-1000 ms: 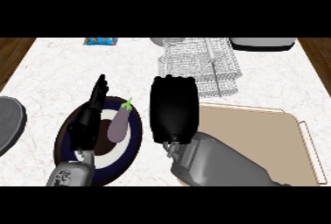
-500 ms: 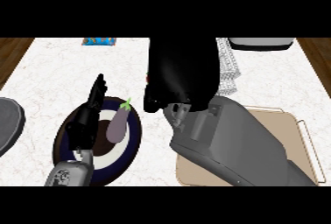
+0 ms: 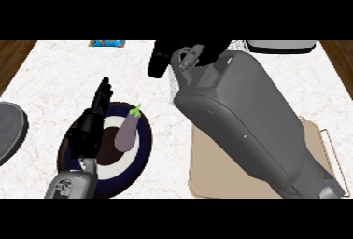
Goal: Pick the tomato from the tray and place it in the tiered basket
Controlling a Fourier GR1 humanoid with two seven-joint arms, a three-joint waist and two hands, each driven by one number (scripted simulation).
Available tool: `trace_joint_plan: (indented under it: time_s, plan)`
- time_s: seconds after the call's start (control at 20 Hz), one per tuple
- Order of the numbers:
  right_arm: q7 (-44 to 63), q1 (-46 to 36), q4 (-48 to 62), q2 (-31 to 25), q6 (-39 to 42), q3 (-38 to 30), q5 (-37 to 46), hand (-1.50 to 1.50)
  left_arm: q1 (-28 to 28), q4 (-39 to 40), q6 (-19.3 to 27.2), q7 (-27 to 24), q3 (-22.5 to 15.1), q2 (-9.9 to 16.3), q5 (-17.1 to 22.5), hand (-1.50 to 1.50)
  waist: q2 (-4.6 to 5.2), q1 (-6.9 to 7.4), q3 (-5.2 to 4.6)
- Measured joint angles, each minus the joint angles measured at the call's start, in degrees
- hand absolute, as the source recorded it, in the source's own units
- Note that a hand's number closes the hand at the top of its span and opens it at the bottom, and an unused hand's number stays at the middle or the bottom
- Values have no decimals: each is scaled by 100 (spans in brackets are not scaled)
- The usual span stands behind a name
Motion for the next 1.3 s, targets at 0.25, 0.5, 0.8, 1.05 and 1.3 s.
trace_joint_plan:
  time_s: [0.25, 0.5, 0.8, 1.05, 1.3]
  plan:
    - [-370, -207, 786, -119, -152, -297, 383, 150, 145, -17, 42, -126, -74, -58, -31, 0, 11, -14, 2]
    - [-757, -256, 1398, -311, -339, -471, 707, 150, 16, -11, 44, -22, -23, -34, -40, 0, 12, -36, 5]
    - [-1028, -74, 1966, -462, -798, -784, 869, -150, -30, -89, 37, 58, -7, -33, -38, 0, 18, -39, 6]
    - [-931, 44, 2179, -289, -1500, -1429, 616, -150, 23, -110, -3, 43, -19, -22, -25, 0, 24, -18, 8]
    - [-1152, 223, 2043, -183, -2164, -1819, 337, -150, 38, 42, 35, -93, 24, -58, -20, 0, 14, -54, 8]
